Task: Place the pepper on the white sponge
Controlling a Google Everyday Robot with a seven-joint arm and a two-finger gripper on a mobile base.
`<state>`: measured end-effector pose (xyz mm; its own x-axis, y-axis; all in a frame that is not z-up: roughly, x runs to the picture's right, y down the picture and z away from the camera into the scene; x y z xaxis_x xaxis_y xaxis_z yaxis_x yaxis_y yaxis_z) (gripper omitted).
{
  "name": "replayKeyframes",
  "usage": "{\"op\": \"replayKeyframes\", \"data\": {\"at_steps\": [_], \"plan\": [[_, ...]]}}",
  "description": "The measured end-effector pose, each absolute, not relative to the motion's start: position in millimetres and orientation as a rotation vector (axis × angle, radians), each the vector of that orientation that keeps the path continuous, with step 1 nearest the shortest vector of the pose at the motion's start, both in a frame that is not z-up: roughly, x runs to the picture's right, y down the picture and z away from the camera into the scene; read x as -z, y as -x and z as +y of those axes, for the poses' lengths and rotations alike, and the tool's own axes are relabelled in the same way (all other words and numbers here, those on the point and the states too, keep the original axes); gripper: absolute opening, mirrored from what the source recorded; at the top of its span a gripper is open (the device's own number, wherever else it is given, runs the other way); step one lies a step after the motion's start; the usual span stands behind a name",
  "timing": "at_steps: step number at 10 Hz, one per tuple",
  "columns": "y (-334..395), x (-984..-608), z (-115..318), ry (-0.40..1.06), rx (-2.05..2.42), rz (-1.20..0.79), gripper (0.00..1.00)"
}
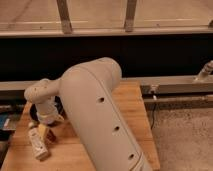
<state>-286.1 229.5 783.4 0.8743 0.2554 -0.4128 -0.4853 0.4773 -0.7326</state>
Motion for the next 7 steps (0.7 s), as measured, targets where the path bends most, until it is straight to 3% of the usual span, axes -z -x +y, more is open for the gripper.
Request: {"op": "replayKeyframes", "data": {"at_steps": [7], "plan": [[302, -802, 249, 0.976, -0.466, 0.305, 0.8]]}}
